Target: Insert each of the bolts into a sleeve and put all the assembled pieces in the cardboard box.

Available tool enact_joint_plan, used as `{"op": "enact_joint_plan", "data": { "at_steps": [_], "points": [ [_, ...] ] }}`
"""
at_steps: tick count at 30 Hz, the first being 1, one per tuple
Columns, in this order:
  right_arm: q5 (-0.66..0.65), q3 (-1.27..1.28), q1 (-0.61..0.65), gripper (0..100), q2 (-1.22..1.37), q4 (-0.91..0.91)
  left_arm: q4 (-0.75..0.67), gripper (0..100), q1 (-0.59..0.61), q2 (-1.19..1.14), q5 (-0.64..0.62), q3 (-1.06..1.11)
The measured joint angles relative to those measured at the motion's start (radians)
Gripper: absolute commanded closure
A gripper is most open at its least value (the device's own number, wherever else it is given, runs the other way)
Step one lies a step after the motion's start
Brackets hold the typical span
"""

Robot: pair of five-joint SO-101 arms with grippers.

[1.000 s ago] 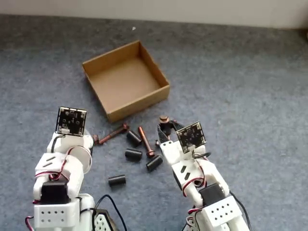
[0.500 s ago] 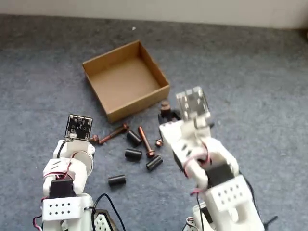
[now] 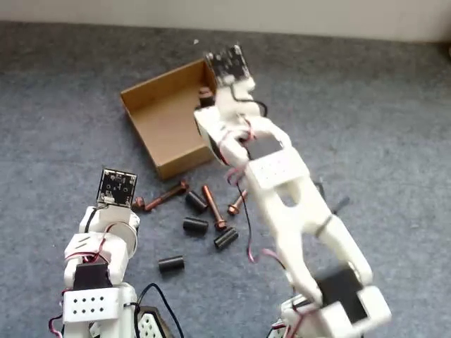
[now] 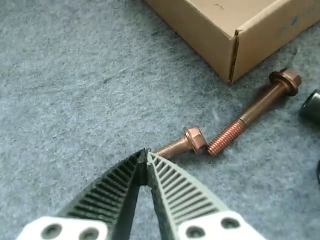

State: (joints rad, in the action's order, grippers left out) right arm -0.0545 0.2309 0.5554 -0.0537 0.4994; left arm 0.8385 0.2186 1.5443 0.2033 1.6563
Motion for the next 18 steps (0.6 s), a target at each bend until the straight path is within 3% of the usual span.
{"op": "enact_joint_plan", "data": {
  "at_steps": [9,14,18],
  "points": [
    [0.0,-0.138,-0.021,98.5,0.359,-0.239,0.0,99,0.0,0.0,0.0,0.0],
    [0.0,-0.14,-0.046,83.8,0.41,-0.242,0.0,99,0.0,0.0,0.0,0.0],
    [0.0,-0.157,-0.051,84.4,0.405,-0.141,0.0,99,0.0,0.0,0.0,0.0]
  ]
}}
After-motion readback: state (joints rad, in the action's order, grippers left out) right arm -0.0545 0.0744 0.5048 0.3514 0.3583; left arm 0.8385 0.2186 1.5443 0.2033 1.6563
